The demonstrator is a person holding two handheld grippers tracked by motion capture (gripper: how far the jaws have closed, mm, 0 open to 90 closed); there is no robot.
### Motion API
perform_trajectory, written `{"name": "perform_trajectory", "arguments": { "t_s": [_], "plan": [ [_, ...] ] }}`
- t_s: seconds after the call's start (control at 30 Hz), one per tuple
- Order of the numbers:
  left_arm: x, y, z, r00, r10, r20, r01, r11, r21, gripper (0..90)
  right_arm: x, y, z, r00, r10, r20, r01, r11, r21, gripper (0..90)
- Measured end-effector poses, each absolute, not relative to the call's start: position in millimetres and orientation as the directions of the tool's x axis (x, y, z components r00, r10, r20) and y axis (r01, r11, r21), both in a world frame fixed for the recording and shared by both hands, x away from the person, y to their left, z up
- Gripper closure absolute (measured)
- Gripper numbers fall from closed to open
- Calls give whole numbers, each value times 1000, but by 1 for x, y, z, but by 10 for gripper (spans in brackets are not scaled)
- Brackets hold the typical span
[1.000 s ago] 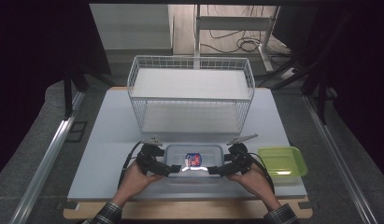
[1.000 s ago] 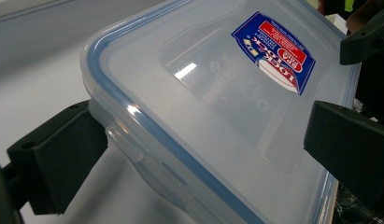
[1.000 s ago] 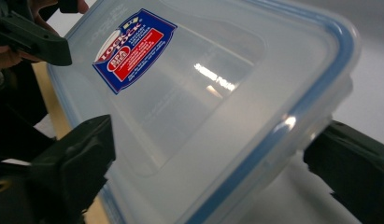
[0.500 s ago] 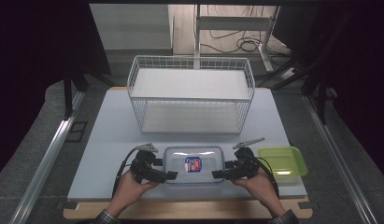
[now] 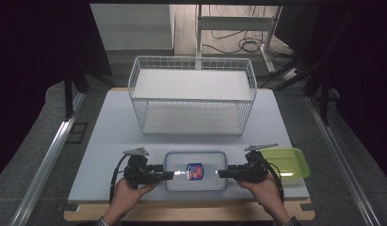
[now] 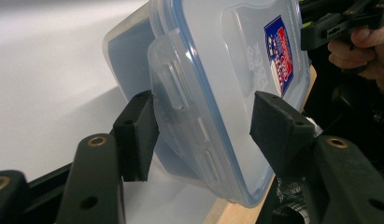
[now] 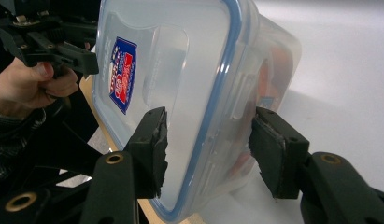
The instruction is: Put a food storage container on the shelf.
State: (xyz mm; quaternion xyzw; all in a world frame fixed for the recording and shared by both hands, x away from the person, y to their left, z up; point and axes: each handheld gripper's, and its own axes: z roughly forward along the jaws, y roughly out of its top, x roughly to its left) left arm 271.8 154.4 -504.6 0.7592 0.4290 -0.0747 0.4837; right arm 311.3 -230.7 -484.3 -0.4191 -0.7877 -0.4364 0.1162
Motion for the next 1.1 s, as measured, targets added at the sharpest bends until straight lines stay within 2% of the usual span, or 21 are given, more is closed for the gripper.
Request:
{"name": "perform_trajectory", "arguments": {
  "t_s": [0.2, 0.33, 0.47, 0.57, 0.63, 1.1],
  "plan": [
    [278, 159, -513, 574, 538, -617, 776, -118, 619, 410, 311, -231, -485, -607, 562, 562, 773, 253, 582, 476],
    [275, 157, -508, 582, 563, -587, 767, -139, 627, 430, 311, -231, -485, -598, 564, 570, 780, 247, 575, 478],
    [274, 159, -507, 564, 561, -606, 776, -109, 621, 463, 309, -232, -484, -582, 568, 581, 790, 229, 568, 505],
    [274, 160, -503, 576, 572, -584, 758, -106, 643, 496, 307, -232, -481, -590, 575, 567, 776, 211, 594, 526],
    [274, 160, -504, 575, 578, -579, 754, -101, 649, 497, 305, -229, -479, -611, 589, 529, 751, 219, 623, 524],
    [278, 166, -484, 615, 585, -529, 696, -87, 713, 503, 309, -224, -462, -670, 581, 463, 669, 201, 716, 522]
  ]
}}
